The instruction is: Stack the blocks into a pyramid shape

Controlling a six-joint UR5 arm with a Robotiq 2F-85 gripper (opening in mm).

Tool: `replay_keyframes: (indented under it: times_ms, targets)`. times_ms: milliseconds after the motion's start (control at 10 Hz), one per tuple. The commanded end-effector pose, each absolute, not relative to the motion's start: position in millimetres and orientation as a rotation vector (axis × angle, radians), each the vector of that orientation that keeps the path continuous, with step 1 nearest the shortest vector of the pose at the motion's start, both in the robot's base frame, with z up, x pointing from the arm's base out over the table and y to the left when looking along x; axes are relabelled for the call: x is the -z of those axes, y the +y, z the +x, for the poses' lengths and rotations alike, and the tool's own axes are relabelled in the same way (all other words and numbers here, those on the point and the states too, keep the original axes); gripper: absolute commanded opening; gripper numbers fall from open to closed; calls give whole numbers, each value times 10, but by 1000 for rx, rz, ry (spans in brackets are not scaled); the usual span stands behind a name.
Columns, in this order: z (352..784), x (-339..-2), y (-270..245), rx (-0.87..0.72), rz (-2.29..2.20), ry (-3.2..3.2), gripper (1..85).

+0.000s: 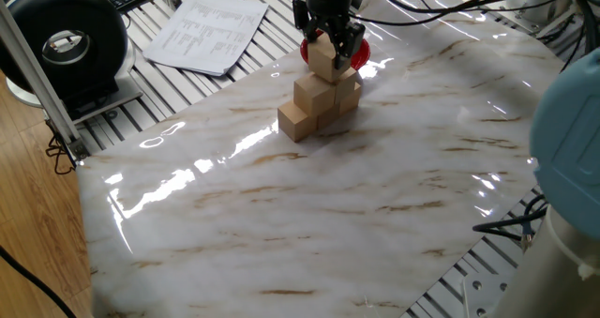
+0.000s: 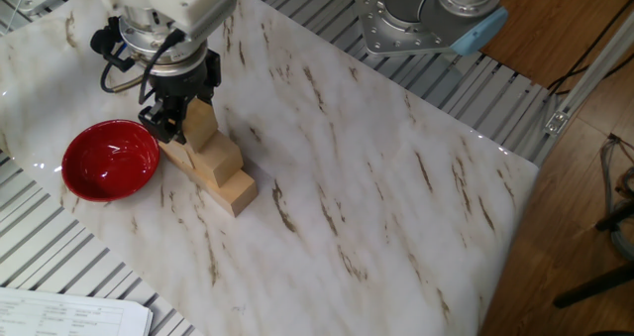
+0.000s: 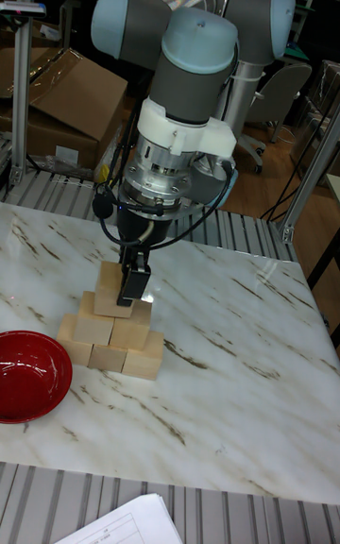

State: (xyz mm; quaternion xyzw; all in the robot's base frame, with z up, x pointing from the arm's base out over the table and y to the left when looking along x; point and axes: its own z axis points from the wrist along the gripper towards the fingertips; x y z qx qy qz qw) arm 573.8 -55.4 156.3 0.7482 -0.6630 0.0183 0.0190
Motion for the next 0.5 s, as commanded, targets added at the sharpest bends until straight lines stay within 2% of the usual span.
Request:
replay_keyframes:
  times_ms: [0,400]
  targets:
    - [5750,-1585,-504,-26,2306,-2083,7]
    - [5783,-1597,-429,-7,2285,-2108,7]
